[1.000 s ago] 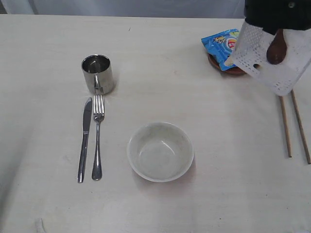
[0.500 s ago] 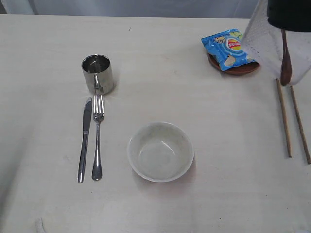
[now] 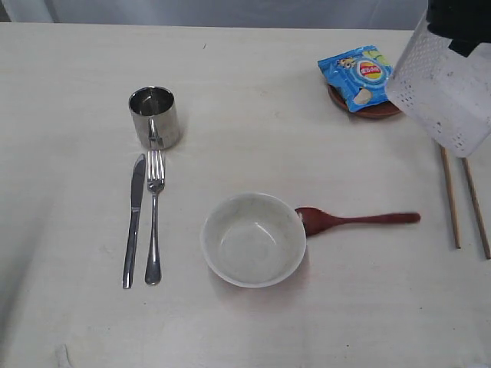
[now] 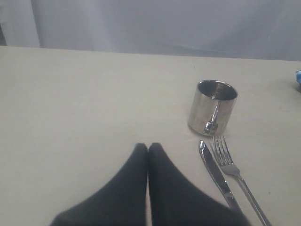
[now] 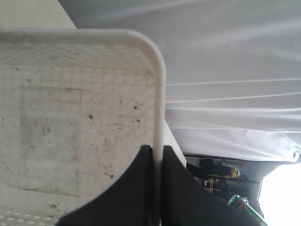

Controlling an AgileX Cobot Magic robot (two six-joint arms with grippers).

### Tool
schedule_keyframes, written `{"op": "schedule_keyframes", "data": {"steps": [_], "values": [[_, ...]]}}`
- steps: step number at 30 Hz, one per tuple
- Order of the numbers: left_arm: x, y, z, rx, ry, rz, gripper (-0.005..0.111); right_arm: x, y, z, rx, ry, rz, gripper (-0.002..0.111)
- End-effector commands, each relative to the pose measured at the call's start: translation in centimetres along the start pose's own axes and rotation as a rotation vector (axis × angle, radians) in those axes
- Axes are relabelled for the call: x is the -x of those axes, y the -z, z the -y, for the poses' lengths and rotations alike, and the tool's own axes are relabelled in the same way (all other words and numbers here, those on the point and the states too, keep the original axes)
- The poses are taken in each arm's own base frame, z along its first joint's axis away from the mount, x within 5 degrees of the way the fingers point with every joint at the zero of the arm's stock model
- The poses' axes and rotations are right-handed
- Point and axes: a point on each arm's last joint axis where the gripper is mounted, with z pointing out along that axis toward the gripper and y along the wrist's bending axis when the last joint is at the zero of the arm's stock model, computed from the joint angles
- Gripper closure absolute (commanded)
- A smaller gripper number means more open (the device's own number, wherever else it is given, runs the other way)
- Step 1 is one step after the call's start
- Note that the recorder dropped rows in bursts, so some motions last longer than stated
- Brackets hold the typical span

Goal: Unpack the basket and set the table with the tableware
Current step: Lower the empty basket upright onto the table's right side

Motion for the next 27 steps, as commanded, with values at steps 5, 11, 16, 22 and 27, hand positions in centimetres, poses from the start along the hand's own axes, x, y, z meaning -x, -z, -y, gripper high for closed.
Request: {"op": "schedule_keyframes", "data": {"steps": [5,11,16,22,27], "values": [[-0.1,0.0,0.0,-0.004,-0.005,0.002,0.107,-2.5,-3.4,1.3,-0.027,-0.029,-0.147,0.109],[-0.1,0.0,0.0,-0.004,-0.005,0.002,0.107,-2.1,-2.8,0.8,0.153,-0.200,-0.143,0.109],[-0.1,0.0,0.0,-0.004,-0.005,0.002,0.107,0.4,-2.3,2.3,0.392,-0.501,-0.015,0.109],[-0.1,0.0,0.0,-0.004,-0.005,0.002,0.107,0.4,-5.2,5.6,0.439,-0.750,0.016,0.109],[-0.1,0.0,0.0,-0.004,-0.005,0.002,0.107,-1.9,-10.0,6.8,0.491,-0.982,-0.077,0.109]]}}
